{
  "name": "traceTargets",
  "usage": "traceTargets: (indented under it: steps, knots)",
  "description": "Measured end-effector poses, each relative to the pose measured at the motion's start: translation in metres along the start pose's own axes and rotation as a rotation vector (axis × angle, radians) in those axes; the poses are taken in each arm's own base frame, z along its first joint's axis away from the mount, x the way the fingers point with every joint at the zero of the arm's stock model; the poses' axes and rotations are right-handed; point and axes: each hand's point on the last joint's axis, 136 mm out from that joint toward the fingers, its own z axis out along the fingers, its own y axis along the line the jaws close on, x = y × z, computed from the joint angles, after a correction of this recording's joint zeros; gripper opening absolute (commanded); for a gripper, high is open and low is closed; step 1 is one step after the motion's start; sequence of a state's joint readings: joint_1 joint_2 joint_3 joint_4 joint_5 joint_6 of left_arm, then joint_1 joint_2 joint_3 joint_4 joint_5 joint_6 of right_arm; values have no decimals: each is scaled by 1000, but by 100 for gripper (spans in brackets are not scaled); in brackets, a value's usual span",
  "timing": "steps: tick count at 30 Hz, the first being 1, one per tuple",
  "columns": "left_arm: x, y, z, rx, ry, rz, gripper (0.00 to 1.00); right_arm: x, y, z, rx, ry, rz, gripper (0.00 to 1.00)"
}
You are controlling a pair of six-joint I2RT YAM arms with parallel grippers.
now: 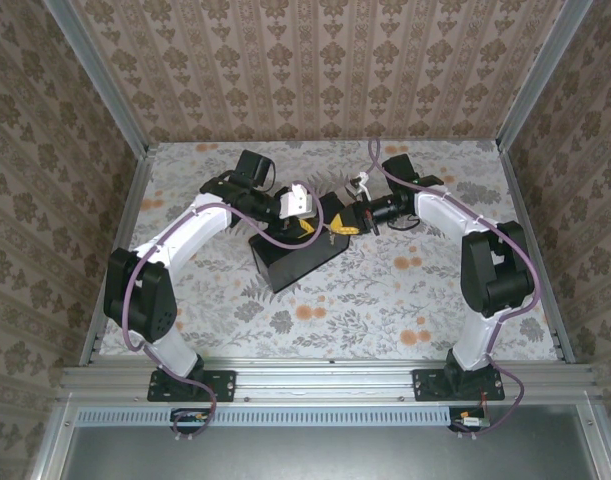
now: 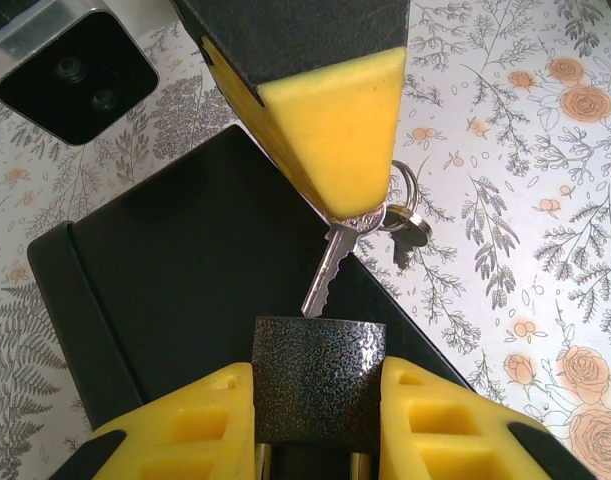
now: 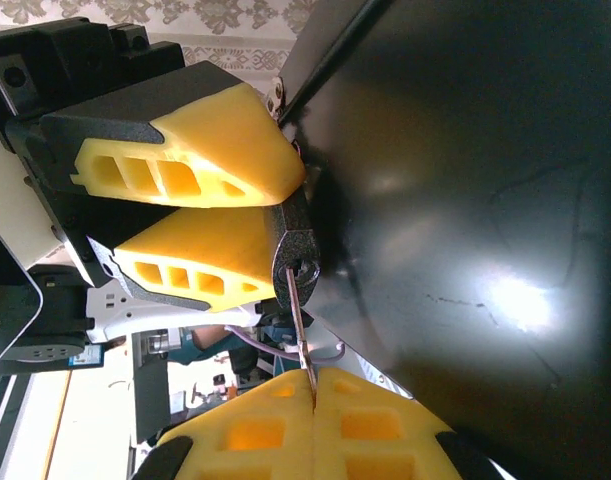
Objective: Unlock a padlock with a key
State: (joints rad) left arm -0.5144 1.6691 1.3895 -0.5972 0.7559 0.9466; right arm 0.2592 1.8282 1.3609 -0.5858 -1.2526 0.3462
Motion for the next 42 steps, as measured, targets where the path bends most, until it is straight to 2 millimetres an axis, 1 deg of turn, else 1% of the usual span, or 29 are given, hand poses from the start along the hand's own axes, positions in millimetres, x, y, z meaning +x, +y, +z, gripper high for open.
traceTargets:
  steps: [10,33,42]
  knots:
    - [0,0,0,0,0,0,10,2,-6,4,13,13,4,0]
    - [0,1,0,-3,3,12,10,-3,-3,4,10,15,24,0]
    - [4,5,-4,-18,15,5,10,-11,1,7,8,20,11,0]
